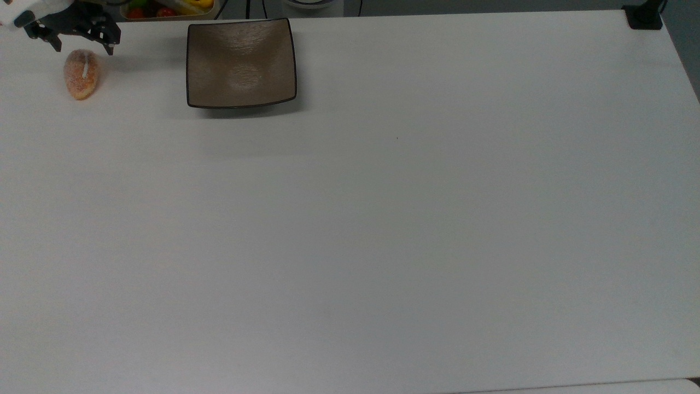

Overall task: Bread is placed on a ceramic plate
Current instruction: 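Lower the gripper onto the bread roll and close on it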

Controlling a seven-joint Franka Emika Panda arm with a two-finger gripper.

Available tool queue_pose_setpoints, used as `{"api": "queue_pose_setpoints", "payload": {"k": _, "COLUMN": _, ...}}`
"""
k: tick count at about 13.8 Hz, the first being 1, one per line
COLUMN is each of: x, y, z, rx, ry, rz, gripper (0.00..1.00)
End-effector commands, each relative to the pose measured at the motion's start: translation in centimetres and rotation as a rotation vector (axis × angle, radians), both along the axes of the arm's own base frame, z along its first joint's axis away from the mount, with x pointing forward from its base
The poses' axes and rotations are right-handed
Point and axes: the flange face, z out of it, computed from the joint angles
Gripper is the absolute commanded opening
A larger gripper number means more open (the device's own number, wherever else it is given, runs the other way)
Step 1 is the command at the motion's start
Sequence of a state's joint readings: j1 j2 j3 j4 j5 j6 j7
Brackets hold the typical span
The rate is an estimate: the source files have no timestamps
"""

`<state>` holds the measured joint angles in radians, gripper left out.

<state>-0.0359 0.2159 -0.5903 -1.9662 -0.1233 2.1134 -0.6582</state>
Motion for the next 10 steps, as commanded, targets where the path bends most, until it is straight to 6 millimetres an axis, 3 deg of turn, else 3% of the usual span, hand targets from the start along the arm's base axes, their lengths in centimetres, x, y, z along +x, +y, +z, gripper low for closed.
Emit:
{"api": "queue_pose_setpoints", "payload": {"k": 1, "x": -0.5, "y": -1.0, "z": -2.2, "rx": -0.025, "ry": 0.008, "rz": 0.015, "gripper": 1.00}}
{"api": "queue_pose_setpoints", "payload": {"k": 8, "x": -0.9, "y": -3.4, "z": -5.2, "rx": -0.072, "ry": 0.003, "rz": 0.007, "gripper": 1.00}}
{"api": "queue_pose_setpoints", "payload": {"k": 9, "x": -0.9, "y": -3.4, "z": -5.4, "rx": -0.072, "ry": 0.006, "rz": 0.007, "gripper": 0.91}}
{"api": "queue_pose_setpoints", "payload": {"k": 10, "x": -0.9, "y": -3.4, "z": -5.5, "rx": -0.072, "ry": 0.006, "rz": 0.008, "gripper": 0.73}}
